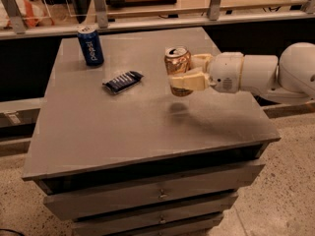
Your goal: Place orange can upright
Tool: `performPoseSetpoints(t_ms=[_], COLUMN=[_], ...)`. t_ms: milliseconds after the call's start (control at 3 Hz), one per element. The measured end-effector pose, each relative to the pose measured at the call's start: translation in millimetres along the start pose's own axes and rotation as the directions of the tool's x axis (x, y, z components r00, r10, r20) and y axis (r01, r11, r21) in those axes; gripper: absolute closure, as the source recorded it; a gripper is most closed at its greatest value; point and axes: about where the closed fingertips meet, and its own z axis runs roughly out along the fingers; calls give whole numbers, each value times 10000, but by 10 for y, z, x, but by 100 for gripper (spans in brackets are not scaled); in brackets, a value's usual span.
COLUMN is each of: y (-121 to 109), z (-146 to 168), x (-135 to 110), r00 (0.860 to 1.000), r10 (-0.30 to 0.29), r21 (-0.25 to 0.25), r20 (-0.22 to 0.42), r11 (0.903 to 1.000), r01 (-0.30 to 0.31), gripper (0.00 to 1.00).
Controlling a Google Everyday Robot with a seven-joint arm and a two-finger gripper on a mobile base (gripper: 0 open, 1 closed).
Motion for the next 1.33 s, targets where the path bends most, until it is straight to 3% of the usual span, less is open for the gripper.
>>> performPoseSetpoints(t_ms=[667,1333], y=[48,97], z=[-24,2], x=[203,297], r00=[9956,9892], r10=[750,950], r21=[34,-19], r20=[565,1120], r11=[9972,9954], r01=[-753,-954], gripper=[100,100])
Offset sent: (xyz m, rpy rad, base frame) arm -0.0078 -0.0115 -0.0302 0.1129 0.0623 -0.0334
